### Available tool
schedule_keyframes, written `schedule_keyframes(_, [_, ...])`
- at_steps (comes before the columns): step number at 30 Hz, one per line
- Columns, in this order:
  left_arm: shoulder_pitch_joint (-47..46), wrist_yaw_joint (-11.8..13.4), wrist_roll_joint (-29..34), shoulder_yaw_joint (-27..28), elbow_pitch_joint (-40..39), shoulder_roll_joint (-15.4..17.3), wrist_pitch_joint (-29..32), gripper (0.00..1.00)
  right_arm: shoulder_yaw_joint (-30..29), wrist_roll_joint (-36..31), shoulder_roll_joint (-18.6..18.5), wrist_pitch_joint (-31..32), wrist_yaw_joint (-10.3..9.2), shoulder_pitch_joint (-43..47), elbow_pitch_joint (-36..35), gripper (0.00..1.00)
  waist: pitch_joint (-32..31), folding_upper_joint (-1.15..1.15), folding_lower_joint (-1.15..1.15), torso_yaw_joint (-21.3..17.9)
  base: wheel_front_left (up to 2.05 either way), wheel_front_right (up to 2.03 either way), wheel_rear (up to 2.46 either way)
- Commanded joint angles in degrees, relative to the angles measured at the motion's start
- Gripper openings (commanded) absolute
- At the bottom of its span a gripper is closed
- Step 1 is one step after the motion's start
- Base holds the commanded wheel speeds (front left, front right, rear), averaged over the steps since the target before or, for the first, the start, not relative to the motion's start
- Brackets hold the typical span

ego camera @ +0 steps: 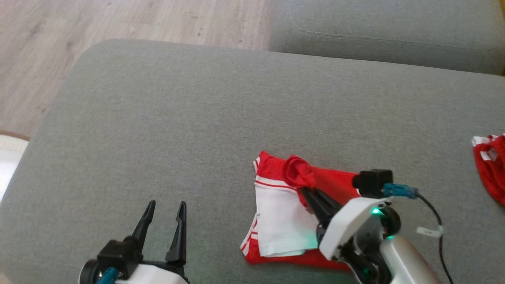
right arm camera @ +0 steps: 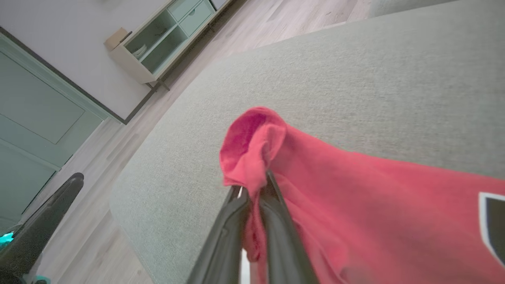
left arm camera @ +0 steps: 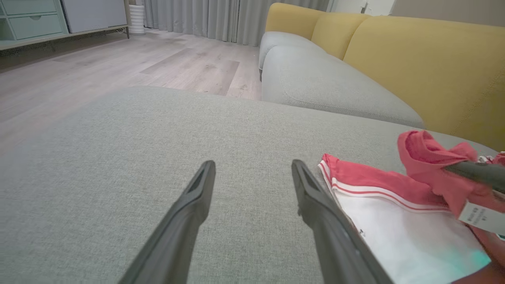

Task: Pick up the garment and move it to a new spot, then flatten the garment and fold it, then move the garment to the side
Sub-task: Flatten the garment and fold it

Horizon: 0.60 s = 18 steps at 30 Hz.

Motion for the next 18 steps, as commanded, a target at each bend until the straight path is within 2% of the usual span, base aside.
schedule_keyframes(1, [-2.68,-0.04,-0.02,2.16,-1.63,0.75,-0.15,1.0,1.63,0.41,-0.17,-0.88,0.39,-2.92,-1.41,0.0,0.18,0.0,0.0,0.5,0.0,0.0,0.0])
schedule_keyframes(13, [-3.6,-0.51,-0.04,1.36,-0.24,-0.53,-0.64,1.0,9.79,7.24,-0.16,-5.55,0.39,-11.7,11.68,0.0,0.96,0.0,0.0,2.21,0.0,0.0,0.0])
schedule_keyframes(14, [-3.66,-0.55,-0.07,1.31,-0.12,-0.61,-0.67,1.0,10.67,8.17,-0.16,-5.94,0.39,-12.31,12.32,0.18,0.99,0.0,0.0,2.2,0.0,0.0,0.0])
schedule_keyframes(15, [-3.73,-0.6,-0.09,1.26,0.0,-0.68,-0.69,1.0,11.56,9.19,-0.16,-6.39,0.39,-12.88,12.84,0.44,1.0,0.0,0.0,2.17,0.0,0.0,0.0])
schedule_keyframes(16, [-3.79,-0.64,-0.12,1.21,0.11,-0.75,-0.7,1.0,12.19,10.06,-0.16,-7.09,0.39,-13.44,13.31,1.0,1.01,0.0,0.0,2.12,0.0,0.0,0.0])
schedule_keyframes(18, [-3.88,-0.69,-0.15,1.1,0.31,-0.89,-0.74,1.0,13.11,11.7,-0.16,-8.81,0.39,-14.52,14.1,1.0,0.99,0.0,0.0,1.97,0.0,0.0,0.0])
